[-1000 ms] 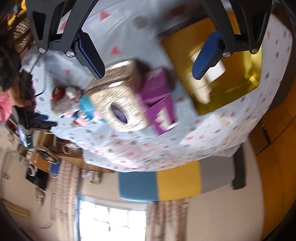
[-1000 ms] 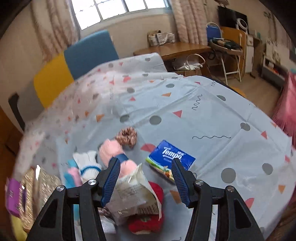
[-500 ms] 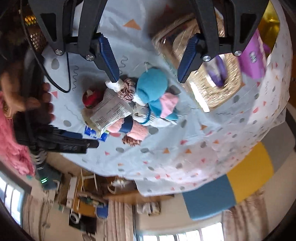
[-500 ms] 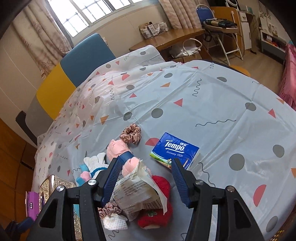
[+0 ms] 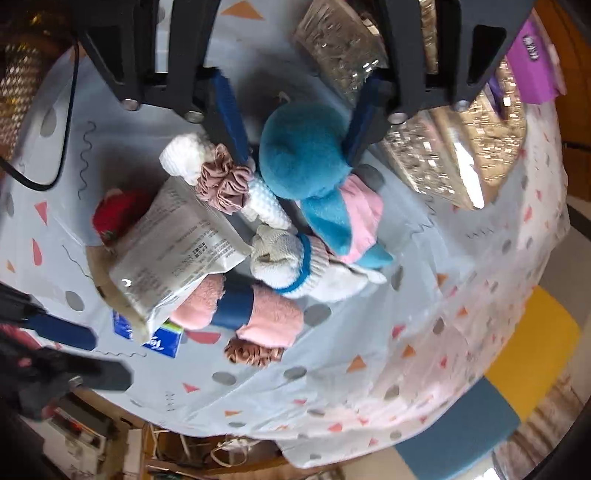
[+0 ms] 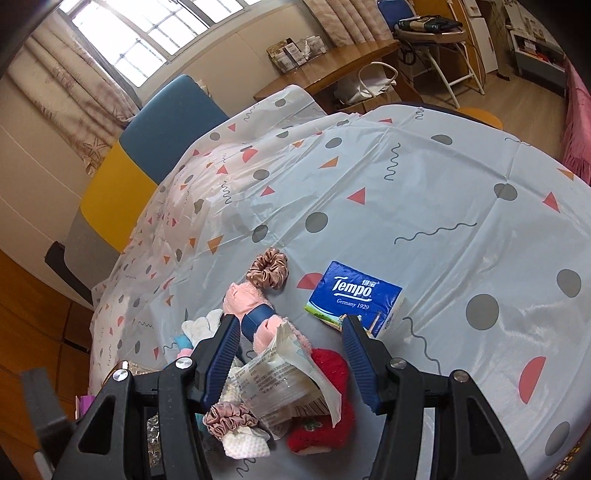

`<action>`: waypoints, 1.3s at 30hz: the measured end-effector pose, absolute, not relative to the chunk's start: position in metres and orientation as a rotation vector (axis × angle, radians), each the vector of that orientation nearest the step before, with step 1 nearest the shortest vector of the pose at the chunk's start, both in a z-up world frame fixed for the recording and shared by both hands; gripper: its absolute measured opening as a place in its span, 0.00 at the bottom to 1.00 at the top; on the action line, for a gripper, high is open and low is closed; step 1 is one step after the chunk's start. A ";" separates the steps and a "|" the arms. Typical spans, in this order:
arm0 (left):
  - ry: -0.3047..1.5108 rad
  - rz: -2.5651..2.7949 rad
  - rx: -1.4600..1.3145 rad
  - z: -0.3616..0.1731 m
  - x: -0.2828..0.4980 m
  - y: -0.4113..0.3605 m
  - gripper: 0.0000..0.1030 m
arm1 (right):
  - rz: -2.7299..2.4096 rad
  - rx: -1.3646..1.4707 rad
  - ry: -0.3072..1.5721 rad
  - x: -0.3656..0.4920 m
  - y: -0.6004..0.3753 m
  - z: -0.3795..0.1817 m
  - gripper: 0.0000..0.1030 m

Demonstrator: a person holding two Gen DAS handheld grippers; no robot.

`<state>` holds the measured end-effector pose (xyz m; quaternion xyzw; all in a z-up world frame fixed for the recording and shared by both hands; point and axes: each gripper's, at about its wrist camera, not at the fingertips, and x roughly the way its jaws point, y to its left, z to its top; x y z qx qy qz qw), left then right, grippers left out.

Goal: Organize soft objects
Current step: 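Grasp the blue plush toy with the left gripper while the right gripper grasps the white scrunchie sock, then place the blue plush toy onto the sponge in the gold tray with the left gripper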

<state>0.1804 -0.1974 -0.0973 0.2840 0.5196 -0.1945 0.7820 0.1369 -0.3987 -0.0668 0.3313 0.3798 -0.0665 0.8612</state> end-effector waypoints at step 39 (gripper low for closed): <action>0.796 -0.179 -0.037 0.053 0.234 -0.010 0.31 | 0.219 0.062 1.091 0.174 -0.258 -0.117 0.33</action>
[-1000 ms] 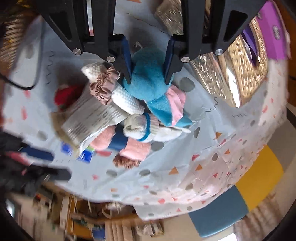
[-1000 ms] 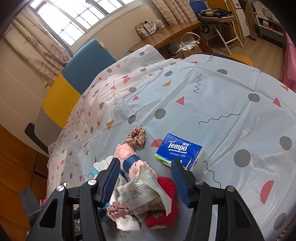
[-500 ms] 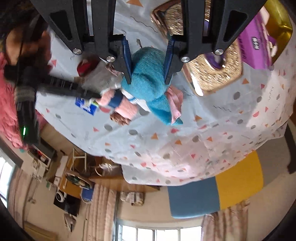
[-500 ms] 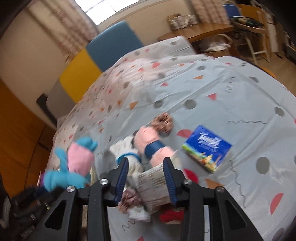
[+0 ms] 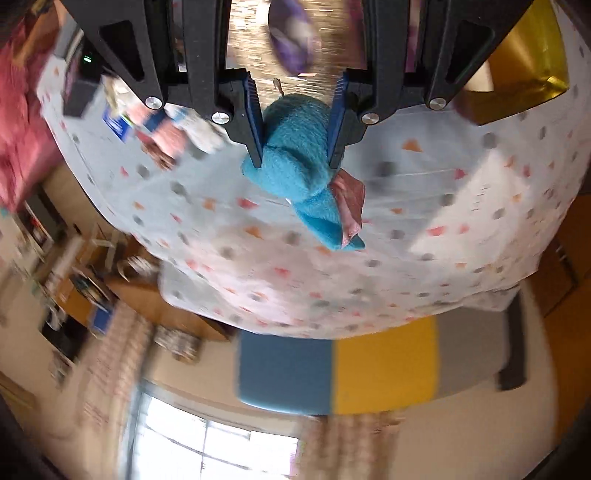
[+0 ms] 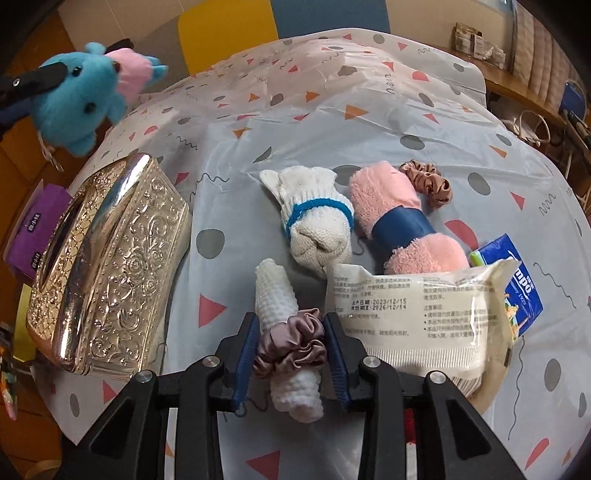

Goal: Organize soft objects
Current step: 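Place the blue plush toy onto the sponge in the gold tray with the left gripper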

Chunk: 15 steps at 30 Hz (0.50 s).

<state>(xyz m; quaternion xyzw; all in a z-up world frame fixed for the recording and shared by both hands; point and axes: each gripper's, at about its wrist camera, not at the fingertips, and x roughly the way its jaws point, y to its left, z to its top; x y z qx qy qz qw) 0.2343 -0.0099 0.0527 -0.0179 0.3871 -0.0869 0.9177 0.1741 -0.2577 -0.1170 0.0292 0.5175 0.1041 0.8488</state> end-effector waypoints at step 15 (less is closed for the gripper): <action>0.805 0.138 -0.233 0.012 0.166 0.193 0.31 | 0.210 0.088 1.098 0.175 -0.259 -0.122 0.32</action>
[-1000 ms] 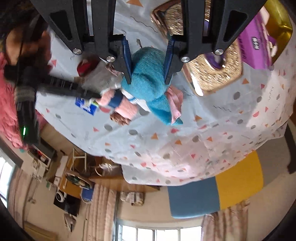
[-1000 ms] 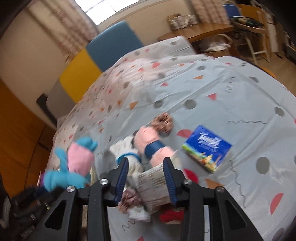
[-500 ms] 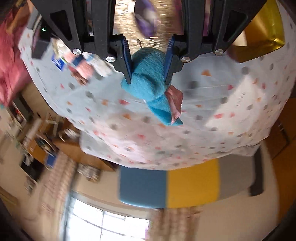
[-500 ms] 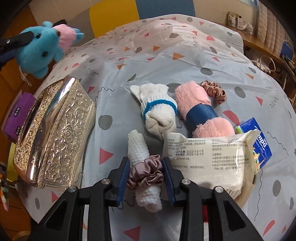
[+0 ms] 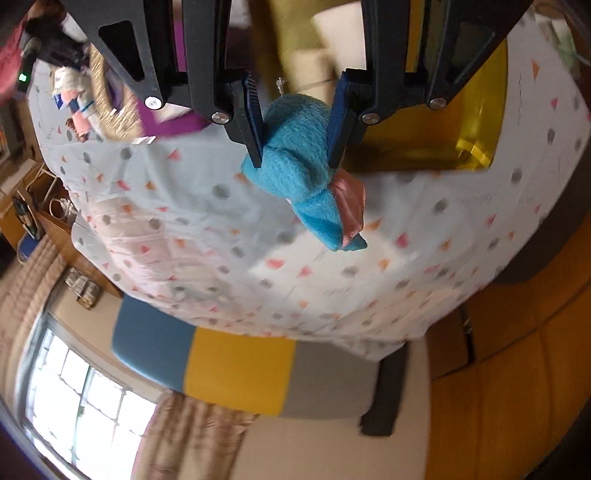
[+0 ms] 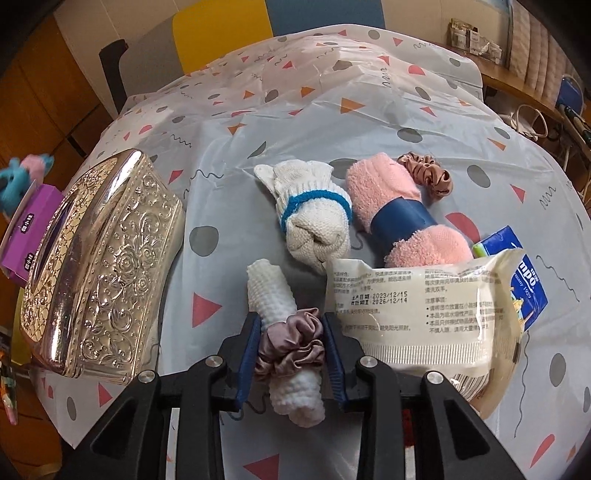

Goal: Organize soft objects
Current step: 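Place the blue plush toy onto the sponge in the gold tray with the left gripper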

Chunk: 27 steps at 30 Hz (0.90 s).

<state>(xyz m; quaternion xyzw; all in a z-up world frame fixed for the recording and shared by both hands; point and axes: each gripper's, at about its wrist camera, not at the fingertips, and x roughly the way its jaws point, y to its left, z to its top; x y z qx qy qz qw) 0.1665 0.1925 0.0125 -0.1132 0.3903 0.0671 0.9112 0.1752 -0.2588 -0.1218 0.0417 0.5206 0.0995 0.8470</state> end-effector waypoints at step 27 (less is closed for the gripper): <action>0.860 0.230 -0.343 -0.057 0.104 0.250 0.69 | 0.175 -0.063 1.076 0.170 -0.243 -0.127 0.31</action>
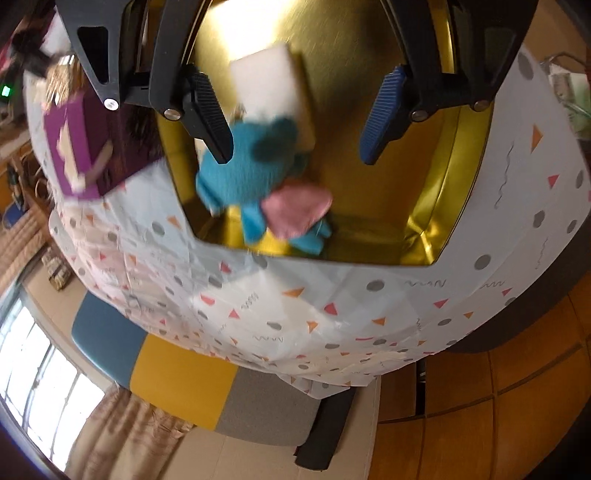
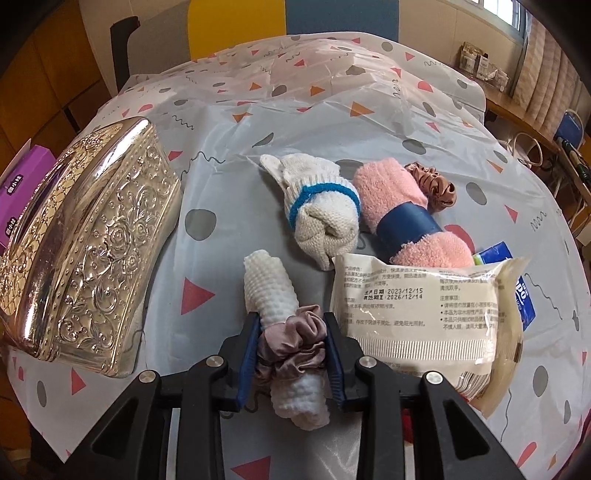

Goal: Organize soft objects
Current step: 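Place the blue plush toy onto the sponge in the gold tray with the left gripper, then carry the white sock with scrunchie into the gold tray and release with the right gripper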

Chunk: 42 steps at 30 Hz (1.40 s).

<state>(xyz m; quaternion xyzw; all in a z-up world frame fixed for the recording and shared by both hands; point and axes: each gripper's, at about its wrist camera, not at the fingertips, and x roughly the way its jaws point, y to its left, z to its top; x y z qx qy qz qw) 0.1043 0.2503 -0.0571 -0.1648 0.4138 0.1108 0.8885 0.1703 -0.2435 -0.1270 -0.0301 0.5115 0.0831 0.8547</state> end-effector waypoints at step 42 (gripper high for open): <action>0.832 0.265 -0.275 -0.063 -0.004 0.225 0.73 | 0.665 0.086 0.737 0.144 -0.030 0.046 0.28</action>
